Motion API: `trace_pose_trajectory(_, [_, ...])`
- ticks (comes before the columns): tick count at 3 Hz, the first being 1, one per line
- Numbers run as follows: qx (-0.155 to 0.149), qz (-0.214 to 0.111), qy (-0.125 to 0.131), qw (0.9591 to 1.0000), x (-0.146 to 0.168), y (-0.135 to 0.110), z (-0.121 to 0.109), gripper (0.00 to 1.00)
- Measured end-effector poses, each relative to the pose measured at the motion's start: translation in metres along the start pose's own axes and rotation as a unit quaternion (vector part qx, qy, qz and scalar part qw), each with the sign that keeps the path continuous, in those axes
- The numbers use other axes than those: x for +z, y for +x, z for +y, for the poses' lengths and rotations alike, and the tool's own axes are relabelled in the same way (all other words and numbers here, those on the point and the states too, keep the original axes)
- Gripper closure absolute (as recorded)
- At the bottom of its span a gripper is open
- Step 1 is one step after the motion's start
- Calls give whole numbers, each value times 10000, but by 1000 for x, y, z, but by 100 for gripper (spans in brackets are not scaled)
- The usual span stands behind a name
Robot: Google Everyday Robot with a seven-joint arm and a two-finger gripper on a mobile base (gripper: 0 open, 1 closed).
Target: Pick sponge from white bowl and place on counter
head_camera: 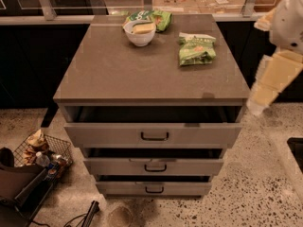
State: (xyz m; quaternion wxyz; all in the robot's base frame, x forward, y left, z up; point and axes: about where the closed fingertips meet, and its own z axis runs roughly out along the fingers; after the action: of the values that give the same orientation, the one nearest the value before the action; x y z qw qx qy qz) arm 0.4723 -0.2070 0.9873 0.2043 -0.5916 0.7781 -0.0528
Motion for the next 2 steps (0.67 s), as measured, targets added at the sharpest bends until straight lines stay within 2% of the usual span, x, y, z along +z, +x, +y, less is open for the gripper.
trace_pose_trajectory(1, [418, -450, 286, 9977, 21, -25, -60, 0])
trace_pose_trajectory(2, [1158, -1024, 424, 9871, 36, -48, -122, 0])
